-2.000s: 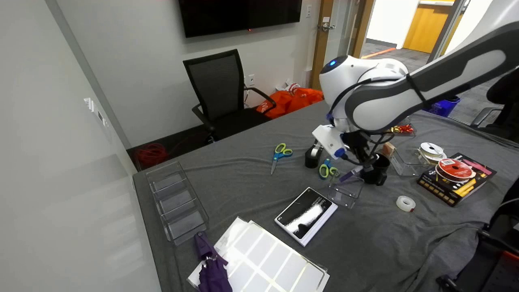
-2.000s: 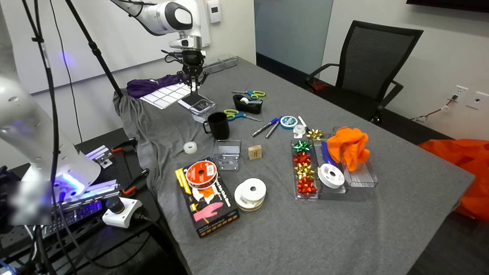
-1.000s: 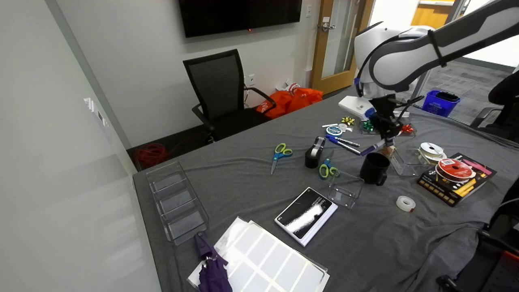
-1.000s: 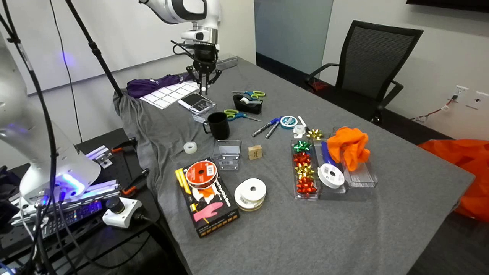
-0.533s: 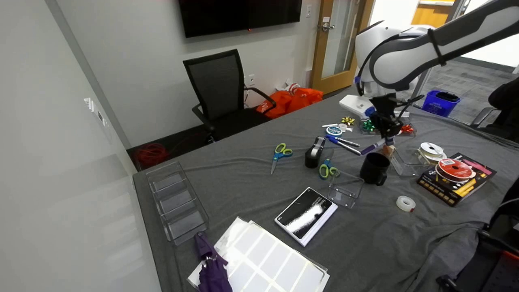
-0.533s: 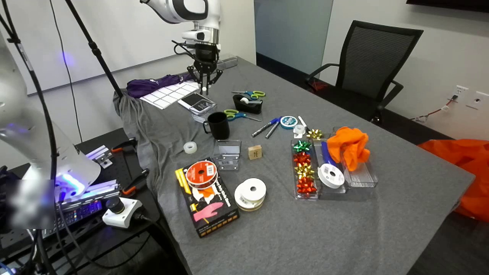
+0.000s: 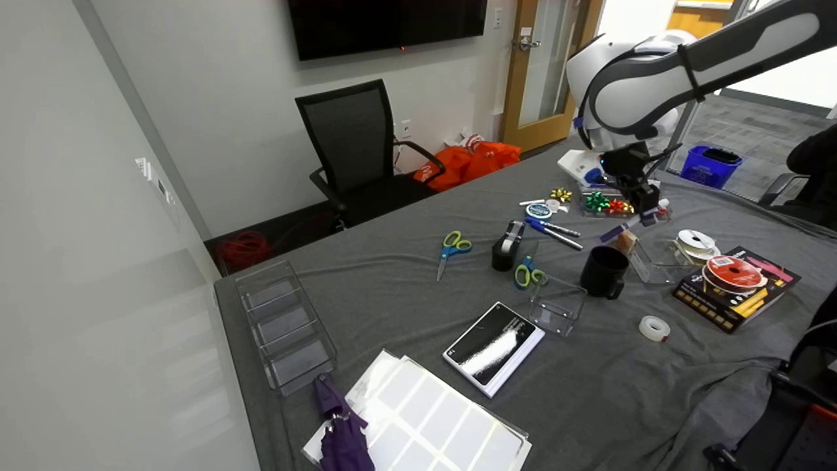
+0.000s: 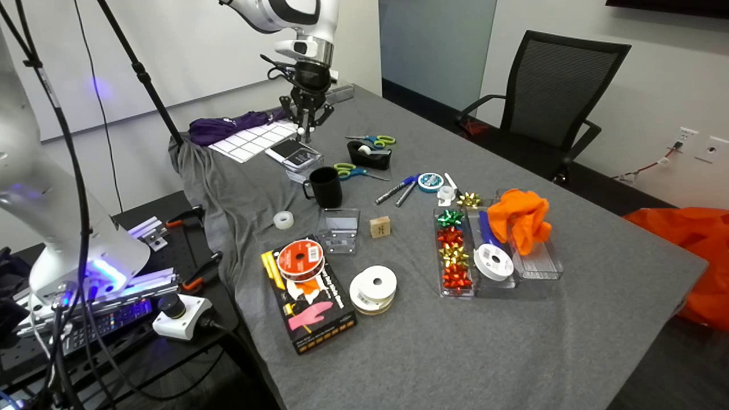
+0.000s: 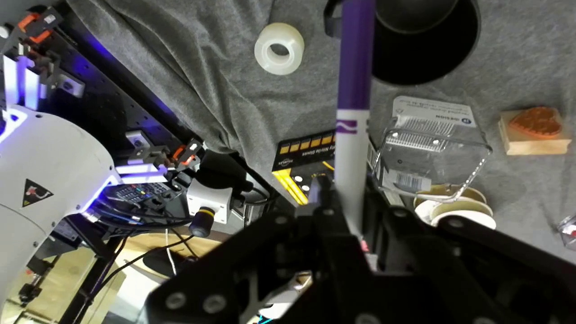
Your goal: Put the marker inside the black cup
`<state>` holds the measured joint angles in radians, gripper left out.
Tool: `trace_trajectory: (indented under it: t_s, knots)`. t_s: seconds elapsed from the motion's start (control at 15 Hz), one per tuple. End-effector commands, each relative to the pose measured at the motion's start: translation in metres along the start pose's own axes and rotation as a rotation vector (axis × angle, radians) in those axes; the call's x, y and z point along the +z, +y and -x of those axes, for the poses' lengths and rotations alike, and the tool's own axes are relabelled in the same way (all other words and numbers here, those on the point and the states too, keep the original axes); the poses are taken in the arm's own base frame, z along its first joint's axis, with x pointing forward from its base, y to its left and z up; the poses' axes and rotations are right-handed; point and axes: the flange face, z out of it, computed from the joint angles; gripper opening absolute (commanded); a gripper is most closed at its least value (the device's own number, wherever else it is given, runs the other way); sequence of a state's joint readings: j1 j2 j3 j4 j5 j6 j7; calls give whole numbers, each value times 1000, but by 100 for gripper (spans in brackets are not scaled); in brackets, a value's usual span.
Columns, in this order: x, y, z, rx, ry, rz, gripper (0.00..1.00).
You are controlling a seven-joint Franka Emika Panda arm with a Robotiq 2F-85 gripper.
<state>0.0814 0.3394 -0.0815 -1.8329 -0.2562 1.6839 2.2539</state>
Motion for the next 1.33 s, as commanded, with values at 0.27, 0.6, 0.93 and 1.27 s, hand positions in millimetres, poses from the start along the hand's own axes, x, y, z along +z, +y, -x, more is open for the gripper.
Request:
trace_trajectory:
  t_s: [0.27,0.6,0.93,1.27]
  knots:
    - [5,-30,-1,184,133,97,4]
    - [25,-47,16,283,219,174,4]
    - [50,-64,43,356,237,170,4]
    - [71,-77,60,406,278,161,4]
